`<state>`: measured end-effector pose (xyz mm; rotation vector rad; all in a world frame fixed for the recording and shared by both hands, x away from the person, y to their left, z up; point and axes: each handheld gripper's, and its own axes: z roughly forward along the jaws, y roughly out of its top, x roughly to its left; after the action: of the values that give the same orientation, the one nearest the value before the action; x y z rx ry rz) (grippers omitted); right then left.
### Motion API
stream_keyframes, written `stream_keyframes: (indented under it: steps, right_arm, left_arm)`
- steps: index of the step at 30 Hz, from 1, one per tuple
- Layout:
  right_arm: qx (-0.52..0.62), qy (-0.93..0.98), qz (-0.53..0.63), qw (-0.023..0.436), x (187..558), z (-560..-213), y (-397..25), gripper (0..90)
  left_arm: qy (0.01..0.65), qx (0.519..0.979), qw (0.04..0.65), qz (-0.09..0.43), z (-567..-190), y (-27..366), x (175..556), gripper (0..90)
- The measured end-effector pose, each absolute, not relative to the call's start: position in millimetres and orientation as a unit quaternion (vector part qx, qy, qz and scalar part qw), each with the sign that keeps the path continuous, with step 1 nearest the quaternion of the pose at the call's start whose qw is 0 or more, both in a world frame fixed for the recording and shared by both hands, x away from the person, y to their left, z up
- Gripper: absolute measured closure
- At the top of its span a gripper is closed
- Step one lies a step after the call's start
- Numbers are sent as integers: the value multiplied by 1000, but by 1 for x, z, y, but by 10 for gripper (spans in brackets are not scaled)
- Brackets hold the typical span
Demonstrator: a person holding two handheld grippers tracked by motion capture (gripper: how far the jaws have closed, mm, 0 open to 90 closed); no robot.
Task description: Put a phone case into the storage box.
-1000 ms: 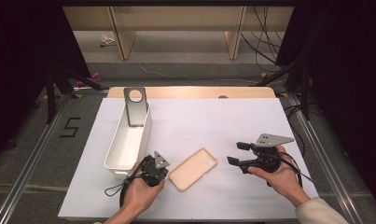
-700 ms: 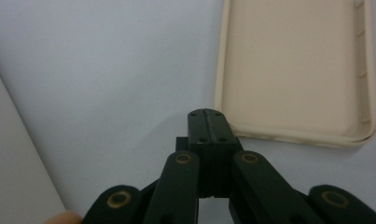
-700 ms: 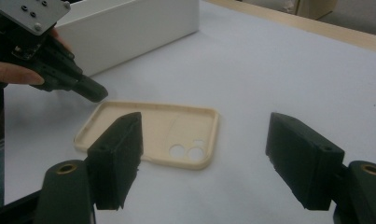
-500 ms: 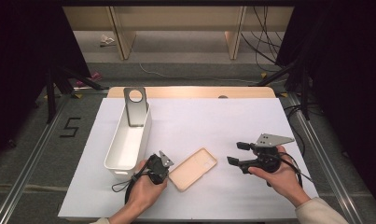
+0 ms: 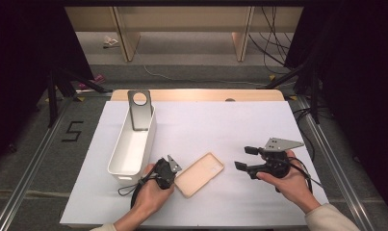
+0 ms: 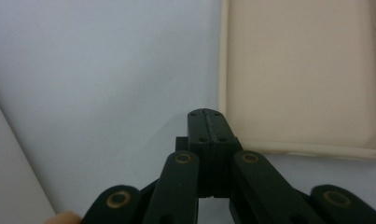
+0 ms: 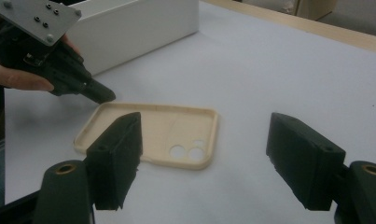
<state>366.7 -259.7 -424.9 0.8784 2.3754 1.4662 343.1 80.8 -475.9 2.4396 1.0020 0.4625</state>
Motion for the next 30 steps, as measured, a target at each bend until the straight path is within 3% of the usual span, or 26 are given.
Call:
stream_keyframes:
  steps: [16,30]
  right_arm:
    - [299,806,498,107,366,-425,-260,276]
    - [299,808,496,106,366,-426,-260,275]
  left_arm:
    - [338,901,263,68,-472,55,321,896]
    - [305,908,283,51,-472,32,317,893]
